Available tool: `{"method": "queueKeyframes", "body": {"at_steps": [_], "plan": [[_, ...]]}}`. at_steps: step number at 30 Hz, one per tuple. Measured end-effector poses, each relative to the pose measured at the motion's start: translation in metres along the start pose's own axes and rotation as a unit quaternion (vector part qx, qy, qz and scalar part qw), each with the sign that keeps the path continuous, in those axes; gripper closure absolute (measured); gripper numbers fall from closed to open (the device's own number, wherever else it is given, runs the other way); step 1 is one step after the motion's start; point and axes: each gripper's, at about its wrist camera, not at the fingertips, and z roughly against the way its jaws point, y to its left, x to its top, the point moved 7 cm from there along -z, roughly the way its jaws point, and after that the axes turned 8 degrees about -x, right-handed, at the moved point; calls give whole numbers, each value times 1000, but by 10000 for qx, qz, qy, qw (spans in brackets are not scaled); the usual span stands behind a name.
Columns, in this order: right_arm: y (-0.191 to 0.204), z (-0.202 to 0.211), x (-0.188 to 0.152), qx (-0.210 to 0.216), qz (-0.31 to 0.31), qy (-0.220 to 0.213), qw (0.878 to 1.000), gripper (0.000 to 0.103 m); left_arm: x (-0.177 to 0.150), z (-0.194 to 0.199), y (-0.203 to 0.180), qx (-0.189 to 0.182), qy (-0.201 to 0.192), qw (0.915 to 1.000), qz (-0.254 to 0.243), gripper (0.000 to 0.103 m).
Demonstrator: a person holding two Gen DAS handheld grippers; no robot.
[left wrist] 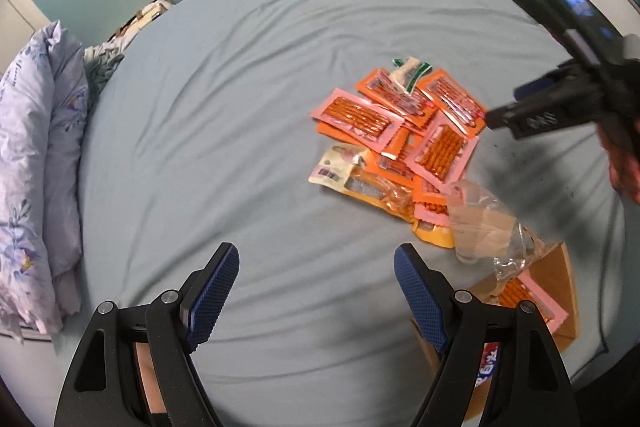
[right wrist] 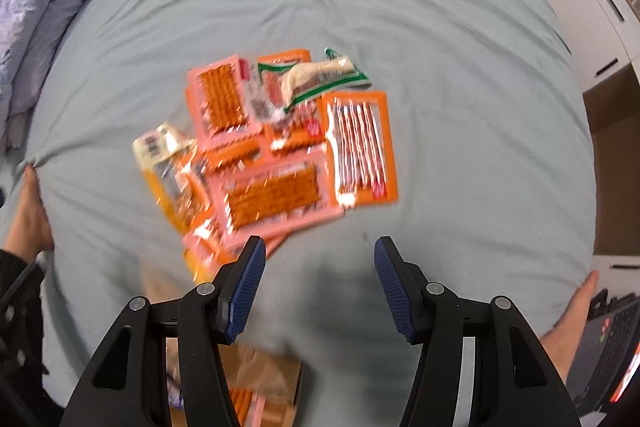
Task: Organize snacks
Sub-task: 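Grasp an orange spicy-stick pack with the right tool while the left tool grasps a sausage pack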
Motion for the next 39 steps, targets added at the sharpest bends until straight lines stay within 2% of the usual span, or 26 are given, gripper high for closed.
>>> {"method": "queueKeyframes", "body": {"at_steps": [8,12,14,17,20,22,24,27,30,34,38,39], "plan": [[-13,-67,42,-201,-139,357,9991,48,-6,-15,14,-64,204,9995,238,21],[-17,-100,56,-319,-111,517,9981,48,-9,-27,18,-51,354,9988,334,21],[-12,-122,55,-273,18,743,9969,48,-10,-34,19,-50,452,9983,372,21],[-7,-143,56,-330,200,770,9963,32,-11,-44,19,-37,598,9973,431,21],[-3,-148,55,-353,385,583,9969,29,-9,-52,17,-26,684,9965,474,21],[-4,-147,53,-201,448,546,9973,35,-6,-57,17,13,688,9965,479,21],[-7,-143,47,-132,513,519,9972,65,-2,-64,16,-53,717,9960,528,21],[-17,-135,34,225,325,505,9979,69,6,-78,16,-243,827,9931,795,21],[-27,-128,16,480,148,471,9976,69,18,-100,15,-704,1027,9837,1296,21],[-36,-109,0,786,23,282,9965,69,28,-133,17,-1040,1344,9675,1871,21],[-46,-94,-11,890,68,158,9959,69,24,-169,23,-1160,1831,9440,2489,23],[-47,-90,-12,901,85,116,9958,69,23,-175,25,-1206,1900,9385,2617,26]]}}
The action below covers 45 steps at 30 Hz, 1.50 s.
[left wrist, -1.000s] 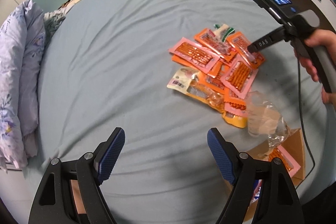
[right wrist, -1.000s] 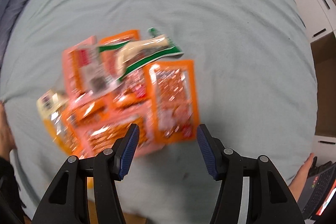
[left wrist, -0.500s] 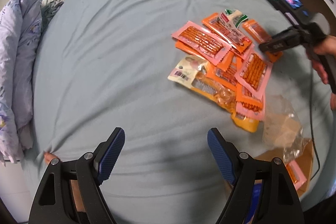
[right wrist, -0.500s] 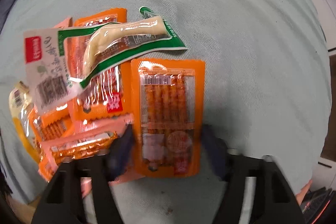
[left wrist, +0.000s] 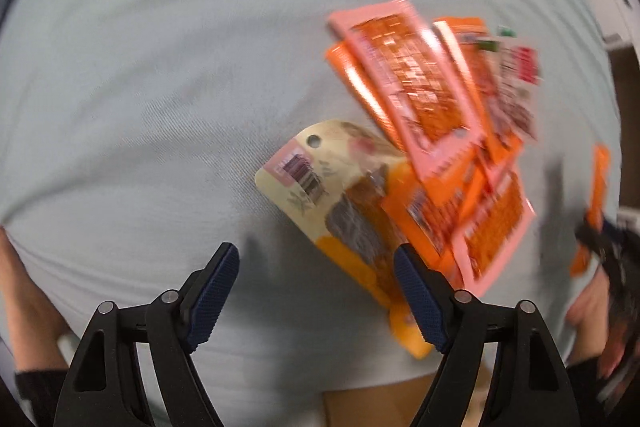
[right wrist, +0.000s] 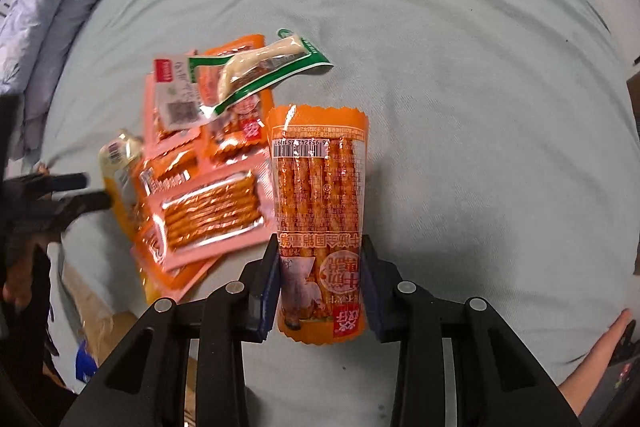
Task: Organize snacks
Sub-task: 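Grasp an orange spicy-stick pack with the right tool while the left tool grasps a sausage pack, then carry both held packs over the cardboard box and open both tools to drop them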
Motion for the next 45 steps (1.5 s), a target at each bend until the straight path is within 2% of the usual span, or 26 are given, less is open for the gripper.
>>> {"method": "queueKeyframes", "body": {"at_steps": [2,4,6,10,14,17,18,21,23,26,28,31,35,36,37,38,39,40,42,45], "plan": [[-1,6,0,49,38,-42,10000,69,2,-10,2,-207,167,9994,233,45],[1,12,-2,103,38,-60,9999,69,0,-12,-4,-528,255,9980,251,87],[0,24,0,154,18,-84,9998,69,-2,-5,-10,-588,175,9980,131,95],[-6,53,-3,126,73,-239,9996,69,-14,27,-23,-416,-199,9984,-342,102],[-2,74,-6,55,103,-368,9993,69,-39,83,-32,-509,-748,9925,-826,102],[5,90,-8,-21,162,-460,9988,69,-54,134,-37,-501,-1273,9835,-1180,102],[8,95,-8,-39,173,-486,9987,69,-58,147,-40,-572,-1369,9809,-1261,102],[19,113,-11,-77,250,-573,9980,69,-87,185,-41,-1088,-1512,9710,-1498,102],[29,126,-15,-96,303,-625,9975,69,-112,196,-48,-1398,-1409,9637,-1786,102],[42,141,-26,-161,389,-621,9972,69,-150,185,-70,-1534,-1082,9565,-2233,102],[50,148,-37,-206,470,-558,9971,69,-171,169,-77,-1600,-726,9542,-2420,102],[61,160,-56,-282,613,-458,9967,69,-195,141,-89,-1516,-216,9520,-2649,102],[71,178,-78,-337,716,-335,9963,69,-211,117,-99,-1081,49,9461,-3052,100],[74,182,-83,-298,721,-309,9965,69,-210,115,-99,-936,-6,9457,-3113,95],[77,184,-88,-254,730,-275,9966,69,-205,115,-98,-719,-123,9456,-3170,81],[80,187,-94,-205,747,-236,9967,69,-200,117,-99,-564,-246,9451,-3210,73],[85,188,-97,-145,768,-186,9968,69,-194,123,-97,-412,-434,9444,-3234,54],[90,186,-100,-87,803,-130,9966,69,-190,132,-94,-323,-609,9441,-3224,42],[96,183,-104,-50,950,-29,9955,69,-179,146,-88,-182,-941,9440,-3158,39],[98,170,-112,26,1106,257,9935,69,-169,161,-72,-59,-1161,9481,-2961,38]]}}
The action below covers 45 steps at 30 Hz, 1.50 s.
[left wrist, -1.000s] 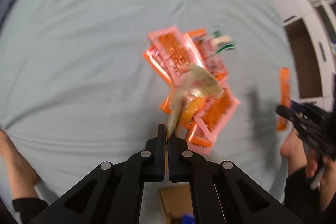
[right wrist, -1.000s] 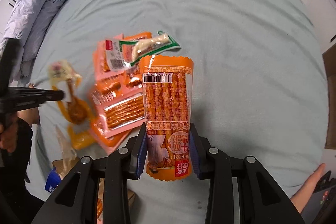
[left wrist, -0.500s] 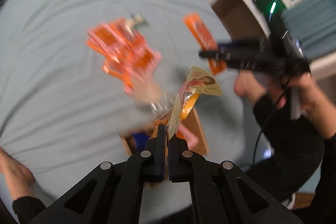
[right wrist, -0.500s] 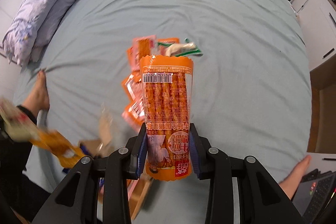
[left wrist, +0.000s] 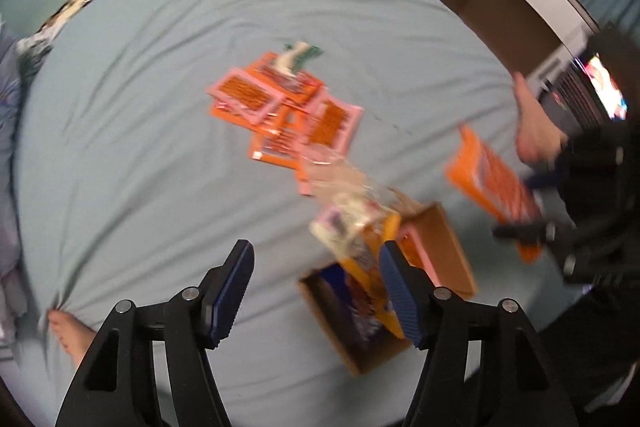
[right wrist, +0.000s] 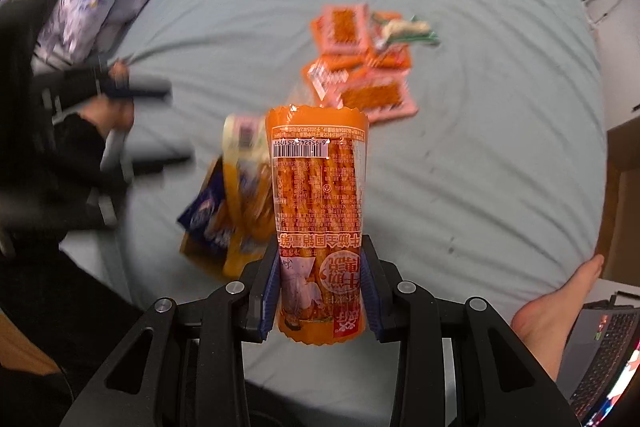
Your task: Organize snacks
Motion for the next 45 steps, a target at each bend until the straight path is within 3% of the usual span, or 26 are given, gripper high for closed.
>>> {"method": "queueKeyframes", "body": {"at_steps": [5,10,13,15,17,20,25,28,31,37,45], "plan": [[18,-26,-6,178,275,490,9983,69,1,4,24,116,-67,9996,249,38],[32,-26,7,393,338,391,9979,67,4,1,23,105,-94,9996,235,38],[31,-31,10,432,135,404,9982,50,4,2,17,165,-104,9998,107,38],[26,-43,9,675,-306,691,9949,33,4,2,14,209,-99,9997,36,38],[18,-54,3,948,-833,1066,9863,28,3,2,14,233,-77,9997,-3,38],[0,-69,1,1006,-1403,1521,9732,26,2,1,17,243,-28,9997,49,38],[-39,-66,13,605,-1951,1112,9726,26,1,-2,25,218,42,9995,243,38],[-51,-62,14,682,-2266,1074,9656,26,1,-2,29,227,31,9992,324,38],[-62,-55,13,484,-2486,961,9626,26,1,-3,29,198,17,9991,364,38],[-57,-28,22,-129,-2169,213,9759,26,3,-4,26,214,20,9993,316,38],[-47,5,27,-994,-1560,-832,9792,26,2,-7,26,230,60,9991,340,37]]}}
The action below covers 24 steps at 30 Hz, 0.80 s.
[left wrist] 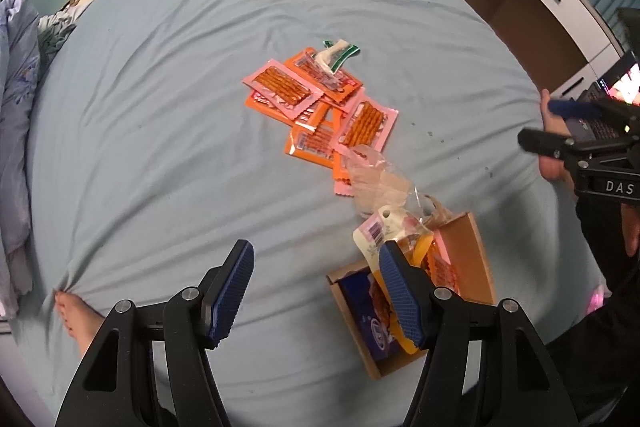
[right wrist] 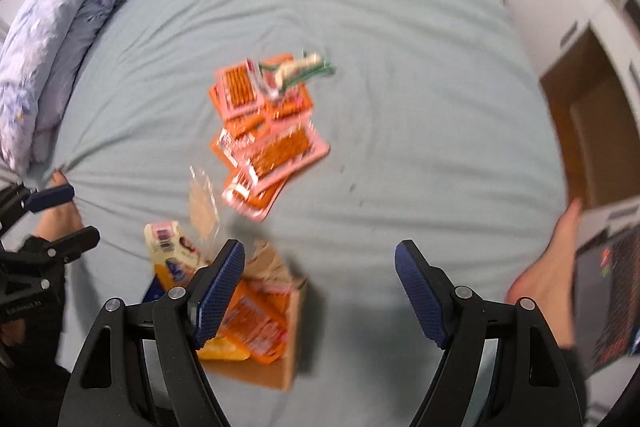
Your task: Organize snacks
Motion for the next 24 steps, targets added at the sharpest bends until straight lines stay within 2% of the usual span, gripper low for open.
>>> {"method": "queueKeyframes", "body": {"at_steps": [4,9,13,18,24], "plan": [[3,14,-3,-783,479,-407,9949,26,0,-2,0,19,28,10000,4,37],[8,13,-15,-1001,537,-239,9932,26,-1,-4,0,28,59,10000,-7,37],[9,21,-20,-1185,545,-444,9905,26,0,-4,-2,38,52,10000,-45,37],[16,19,-21,-891,433,-295,9946,26,-1,-4,-1,47,59,10000,-47,37],[28,25,-26,-662,718,-254,9949,26,0,-4,-1,34,61,10000,-25,37]]}}
